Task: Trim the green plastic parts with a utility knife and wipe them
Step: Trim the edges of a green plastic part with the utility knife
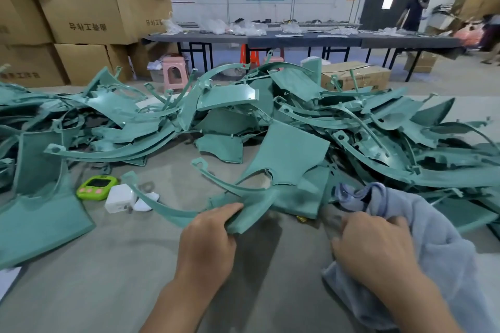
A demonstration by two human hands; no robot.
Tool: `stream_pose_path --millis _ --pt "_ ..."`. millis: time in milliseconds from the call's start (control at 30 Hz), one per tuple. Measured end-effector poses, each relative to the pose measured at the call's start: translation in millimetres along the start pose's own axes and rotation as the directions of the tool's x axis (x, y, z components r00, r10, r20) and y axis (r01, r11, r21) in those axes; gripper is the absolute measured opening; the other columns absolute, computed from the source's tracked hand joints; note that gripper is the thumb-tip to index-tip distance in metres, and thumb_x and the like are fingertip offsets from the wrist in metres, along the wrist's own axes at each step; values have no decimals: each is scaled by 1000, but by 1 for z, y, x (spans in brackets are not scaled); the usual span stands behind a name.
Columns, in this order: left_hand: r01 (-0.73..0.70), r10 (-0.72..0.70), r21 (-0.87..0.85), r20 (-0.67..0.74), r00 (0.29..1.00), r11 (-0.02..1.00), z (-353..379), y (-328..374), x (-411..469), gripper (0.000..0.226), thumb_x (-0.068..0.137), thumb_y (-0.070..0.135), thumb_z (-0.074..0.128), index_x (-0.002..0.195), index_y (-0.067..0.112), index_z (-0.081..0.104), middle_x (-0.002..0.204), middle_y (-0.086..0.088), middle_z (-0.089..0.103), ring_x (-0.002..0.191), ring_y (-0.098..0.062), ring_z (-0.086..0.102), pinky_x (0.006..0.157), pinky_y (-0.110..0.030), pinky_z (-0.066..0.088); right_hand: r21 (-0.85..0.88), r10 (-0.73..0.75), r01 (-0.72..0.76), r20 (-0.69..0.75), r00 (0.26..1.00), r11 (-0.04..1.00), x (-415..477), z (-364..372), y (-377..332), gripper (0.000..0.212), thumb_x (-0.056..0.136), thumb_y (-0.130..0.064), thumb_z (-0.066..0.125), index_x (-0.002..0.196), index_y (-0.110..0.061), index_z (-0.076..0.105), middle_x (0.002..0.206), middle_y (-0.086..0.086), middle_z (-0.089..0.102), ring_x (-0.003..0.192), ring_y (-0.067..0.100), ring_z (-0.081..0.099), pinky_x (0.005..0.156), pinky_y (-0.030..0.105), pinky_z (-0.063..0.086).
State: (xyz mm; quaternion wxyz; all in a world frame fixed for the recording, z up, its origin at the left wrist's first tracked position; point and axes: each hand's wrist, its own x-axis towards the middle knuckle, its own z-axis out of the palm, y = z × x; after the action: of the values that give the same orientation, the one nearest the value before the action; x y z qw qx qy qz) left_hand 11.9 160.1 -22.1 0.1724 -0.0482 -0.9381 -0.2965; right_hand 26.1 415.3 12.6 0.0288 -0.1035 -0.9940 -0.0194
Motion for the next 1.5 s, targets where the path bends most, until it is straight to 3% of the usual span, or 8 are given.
stream_pose_path --millis 167,333,500,633,800,1033,1267,1500 --pt "0 -1 -23 -33 999 1000 6 -5 13 69 72 -12 61 127 28 72 122 7 73 110 -25 67 98 -35 50 148 -62 80 -118 991 986 -8 10 -29 37 88 -59 47 71 -27 55 66 -10 57 67 11 54 84 38 22" --pt "-1 -2 -54 -59 998 999 8 -11 19 70 72 -13 56 125 30 72 121 8 74 110 -23 67 96 -33 50 153 -101 110 -63 993 982 -4 2 -21 8 83 -32 62 76 -29 60 68 -8 63 72 12 58 84 36 23" --pt "57 -79 -137 -161 984 989 5 -13 18 61 81 -2 58 121 41 72 107 14 77 94 -15 69 83 -29 53 281 8 68 -261 965 957 4 -2 1 22 89 -39 62 69 -32 65 56 -11 62 59 2 47 86 31 24" --pt "51 -74 -131 -181 981 990 5 -11 17 58 83 3 56 119 46 71 99 14 78 85 -15 66 73 -26 47 246 -120 165 -190 974 955 3 -1 -12 17 86 -23 59 71 -28 65 62 -10 62 65 10 48 87 33 29" --pt "57 -73 -98 -164 984 994 5 -14 16 61 82 -6 61 116 43 74 94 13 78 76 -11 63 63 -23 41 169 119 -94 -147 982 981 12 -19 33 41 72 -11 64 91 -47 63 71 -11 53 79 18 44 95 35 23" --pt "90 -102 -102 -118 988 991 8 -12 18 60 77 -4 68 114 44 74 99 15 77 88 -17 66 71 -29 45 255 353 -297 -214 911 920 3 -36 57 29 66 -7 65 76 -33 72 69 -10 66 73 19 58 93 36 19" --pt "45 -66 -110 -198 978 993 8 -12 18 54 84 -2 64 119 37 75 95 2 79 77 -21 63 71 -32 45 118 -85 121 -270 959 986 -2 -43 45 16 80 -25 74 88 -39 73 72 -18 64 73 5 49 90 32 16" --pt "65 -132 -239 -274 953 969 1 -7 14 39 95 22 53 124 43 70 95 10 77 88 -18 68 80 -42 57 -125 -550 535 -204 810 835 40 -16 -5 56 79 -25 63 135 -25 52 137 0 57 126 23 48 111 38 23"
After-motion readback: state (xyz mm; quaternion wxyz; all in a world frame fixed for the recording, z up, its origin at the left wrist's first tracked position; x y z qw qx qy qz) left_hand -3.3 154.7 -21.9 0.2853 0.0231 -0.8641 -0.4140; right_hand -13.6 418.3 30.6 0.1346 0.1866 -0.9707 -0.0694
